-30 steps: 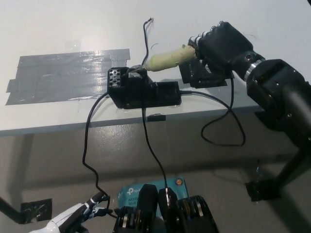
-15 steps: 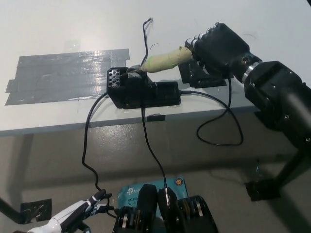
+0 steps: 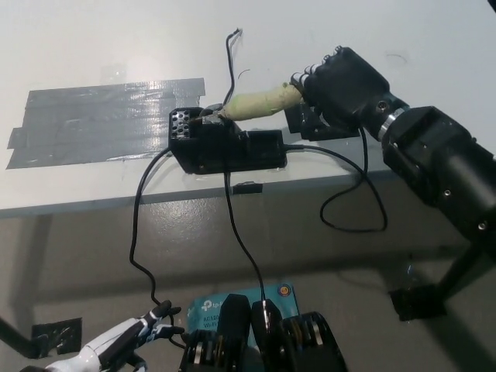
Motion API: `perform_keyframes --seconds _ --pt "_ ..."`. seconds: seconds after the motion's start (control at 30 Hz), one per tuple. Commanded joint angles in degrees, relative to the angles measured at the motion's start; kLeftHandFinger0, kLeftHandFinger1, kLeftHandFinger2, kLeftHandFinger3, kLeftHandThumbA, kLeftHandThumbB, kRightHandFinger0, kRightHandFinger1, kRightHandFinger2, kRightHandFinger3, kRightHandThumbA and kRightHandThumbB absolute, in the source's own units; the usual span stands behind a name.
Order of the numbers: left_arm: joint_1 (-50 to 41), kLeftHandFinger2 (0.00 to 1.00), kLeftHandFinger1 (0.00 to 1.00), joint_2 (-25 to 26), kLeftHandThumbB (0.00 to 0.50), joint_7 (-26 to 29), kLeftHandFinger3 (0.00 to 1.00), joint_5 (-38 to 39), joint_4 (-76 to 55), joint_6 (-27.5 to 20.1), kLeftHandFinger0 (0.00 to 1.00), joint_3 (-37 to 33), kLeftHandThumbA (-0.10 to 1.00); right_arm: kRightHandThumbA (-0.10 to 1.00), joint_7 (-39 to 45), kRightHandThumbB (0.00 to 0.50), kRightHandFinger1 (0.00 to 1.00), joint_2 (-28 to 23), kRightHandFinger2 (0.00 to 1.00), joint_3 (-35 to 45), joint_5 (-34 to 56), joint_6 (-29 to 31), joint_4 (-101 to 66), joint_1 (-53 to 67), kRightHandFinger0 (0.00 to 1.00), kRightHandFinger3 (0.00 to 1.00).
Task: The robot uses its right hand to grab and lift the soldering gun kept on the middle of the table and puts it in its base
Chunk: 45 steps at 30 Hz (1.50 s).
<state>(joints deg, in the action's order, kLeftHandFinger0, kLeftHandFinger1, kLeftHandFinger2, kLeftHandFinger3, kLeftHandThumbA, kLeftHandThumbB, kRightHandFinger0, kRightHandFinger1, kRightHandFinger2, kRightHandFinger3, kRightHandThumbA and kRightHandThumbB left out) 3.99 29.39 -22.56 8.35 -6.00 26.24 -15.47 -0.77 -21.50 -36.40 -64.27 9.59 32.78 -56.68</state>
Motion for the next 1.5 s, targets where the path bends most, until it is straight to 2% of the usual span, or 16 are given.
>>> perform_keyframes --seconds 0.0,0.13,0.17,0.23,0.53,0.57,0.73,0.8,0.83,0.93,1.0,1.17,1.2,1.27,1.33,1.47 --pt "0.76 0.85 1.0 1.03 0.49 0.32 1.0 0.15 -1.3 0.69 1.0 -0.08 1.0 -0.1 -3.13 0.131 0.0 -0.91 0.33 -0.08 -1.29 1.34 -0.09 -4.33 0.0 0.23" --pt "0.89 0.87 1.0 1.07 0.5 0.57 1.0 0.57 -1.17 0.69 1.0 -0.43 1.0 -0.07 -3.43 0.106 0.0 -2.42 0.3 0.89 -0.35 1.76 0.38 -4.15 0.0 0.2" --pt "0.86 0.86 1.0 1.16 0.488 0.38 1.0 0.45 -1.31 0.69 1.0 -0.09 1.0 -0.1 -4.23 0.086 0.0 -3.44 0.29 0.7 -1.16 1.92 0.51 -4.31 0.0 0.01" --pt "0.77 0.86 1.0 1.05 0.498 0.46 1.0 0.91 -1.03 0.69 1.0 0.01 1.0 -0.1 -3.79 0.079 0.0 -3.61 0.31 0.88 -0.85 1.91 0.36 -4.23 0.0 0.0" --pt "0.77 0.87 1.0 1.13 0.462 0.39 1.0 1.25 -0.98 0.69 1.0 0.22 1.0 -0.1 -2.12 0.088 0.01 -4.6 0.37 1.45 -0.19 1.77 -1.05 -4.54 0.0 0.22" --pt "0.92 0.86 1.0 1.14 0.47 0.37 1.0 1.42 -0.83 0.69 1.0 0.17 1.0 -0.1 -2.42 0.055 0.0 -4.68 0.35 1.57 -0.17 1.84 -1.07 -4.59 0.0 0.16" --pt "1.24 0.84 1.0 1.22 0.496 0.12 1.0 0.58 -0.87 0.69 1.0 -0.15 1.0 -0.1 -2.3 0.083 0.0 -4.7 0.32 1.59 -0.58 1.86 -1.5 -5.01 0.0 0.27" --pt "1.4 0.84 1.0 1.36 0.498 0.28 1.0 0.25 -1.19 0.69 1.0 -0.43 1.0 -0.1 -1.69 0.04 0.0 -4.51 0.27 1.61 -0.41 1.92 -1.98 -5.17 0.0 0.41" --pt "1.36 0.83 1.0 1.32 0.497 0.37 1.0 0.27 -1.31 0.69 1.0 -0.37 1.0 -0.1 -2.5 0.043 0.0 -4.23 0.26 1.45 -0.52 2.19 -1.58 -5.31 0.0 0.31" --pt "1.37 0.83 1.0 1.01 0.5 0.34 1.0 0.39 -1.37 0.69 1.0 -0.19 1.0 -0.1 -3.93 0.005 0.0 -3.42 0.23 1.18 -0.12 3.4 -0.6 -5.64 0.0 0.27" --pt "1.18 0.85 1.0 1.01 0.493 0.57 1.0 0.3 -1.65 0.69 1.0 -0.15 1.0 -0.1 -3.9 0.08 0.0 -3.0 0.24 0.64 -0.49 3.99 -0.44 -6.11 0.0 0.3" --pt "1.15 0.83 1.0 1.1 0.491 0.63 1.0 -0.49 -1.87 0.69 1.0 -0.25 1.0 -0.05 -4.15 0.122 0.0 -2.05 0.2 -0.4 -1.67 4.17 -0.72 -7.05 0.0 0.36" --pt "1.16 0.83 1.0 1.15 0.498 0.69 1.0 -0.23 -1.95 0.69 1.0 -0.22 1.0 -0.05 -3.45 0.078 0.0 -1.78 0.2 -0.43 -1.32 4.33 -0.43 -7.36 0.0 0.27" --pt "1.29 0.83 1.0 1.17 0.5 0.58 1.0 -0.24 -1.99 0.69 1.0 -0.24 1.0 -0.01 -3.05 0.079 0.0 -1.58 0.2 -0.6 -1.57 4.03 -0.56 -7.65 0.0 0.2" --pt "1.34 0.83 1.0 1.08 0.498 0.36 1.0 -0.11 -1.8 0.69 1.0 -0.1 1.0 0.04 -3.41 0.091 0.0 -0.9 0.23 -1.28 -2.63 3.43 -0.21 -8.07 0.0 0.21" --pt "1.68 0.82 1.0 1.0 0.477 0.26 1.0 0.03 -1.56 0.69 1.0 -0.3 1.0 -0.04 -6.61 0.103 0.0 -0.87 0.2 -2.72 -4.65 3.97 1.17 -8.4 0.0 0.08"
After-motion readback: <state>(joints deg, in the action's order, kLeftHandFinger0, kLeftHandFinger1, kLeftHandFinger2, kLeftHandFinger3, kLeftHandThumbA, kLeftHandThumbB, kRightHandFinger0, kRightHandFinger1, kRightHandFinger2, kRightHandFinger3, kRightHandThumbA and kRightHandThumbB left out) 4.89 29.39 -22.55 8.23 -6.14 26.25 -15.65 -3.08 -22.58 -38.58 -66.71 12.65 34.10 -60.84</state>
